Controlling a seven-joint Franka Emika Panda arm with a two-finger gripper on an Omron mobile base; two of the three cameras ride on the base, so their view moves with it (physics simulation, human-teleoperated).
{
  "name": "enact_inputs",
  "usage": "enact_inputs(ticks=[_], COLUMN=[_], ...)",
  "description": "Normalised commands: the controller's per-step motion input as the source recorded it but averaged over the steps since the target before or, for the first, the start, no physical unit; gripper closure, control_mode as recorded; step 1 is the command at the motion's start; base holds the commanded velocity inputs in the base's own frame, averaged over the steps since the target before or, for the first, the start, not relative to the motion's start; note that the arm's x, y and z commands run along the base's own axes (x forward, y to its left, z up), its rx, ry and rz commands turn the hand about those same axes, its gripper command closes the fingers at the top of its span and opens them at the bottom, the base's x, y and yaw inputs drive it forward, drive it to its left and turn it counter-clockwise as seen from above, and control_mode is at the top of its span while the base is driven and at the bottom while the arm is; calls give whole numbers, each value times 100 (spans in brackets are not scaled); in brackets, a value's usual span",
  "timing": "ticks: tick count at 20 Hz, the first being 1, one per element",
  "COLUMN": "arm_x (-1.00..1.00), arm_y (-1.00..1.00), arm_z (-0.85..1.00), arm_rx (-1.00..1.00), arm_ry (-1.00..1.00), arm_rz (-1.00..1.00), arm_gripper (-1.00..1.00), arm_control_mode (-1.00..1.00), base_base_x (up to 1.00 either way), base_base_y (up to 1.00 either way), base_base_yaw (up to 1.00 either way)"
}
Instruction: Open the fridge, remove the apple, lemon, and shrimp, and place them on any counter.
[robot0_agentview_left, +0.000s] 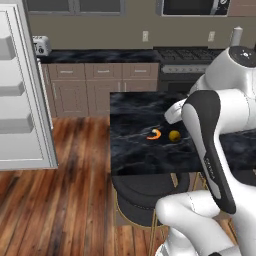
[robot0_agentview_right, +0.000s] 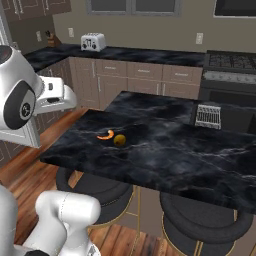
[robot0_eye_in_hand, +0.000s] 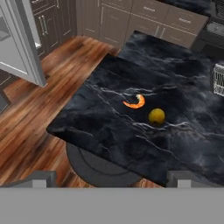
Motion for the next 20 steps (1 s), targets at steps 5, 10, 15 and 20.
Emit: enact_inputs(ticks=[5, 10, 15, 20], arm_x=[0, 0, 0, 0], arm_y=[0, 0, 0, 0], arm_z=[0, 0, 0, 0], arm_rx=[0, 0, 0, 0], arm_ry=[0, 0, 0, 0], arm_rz=[0, 0, 0, 0], arm_gripper=[-100, -100, -100, -100], arm_control_mode=[100, 100, 100, 100], base_base_x=[-10, -73, -69, -8], base_base_y=[0, 9, 37, 82], base_base_yaw=[0, 5, 30, 75])
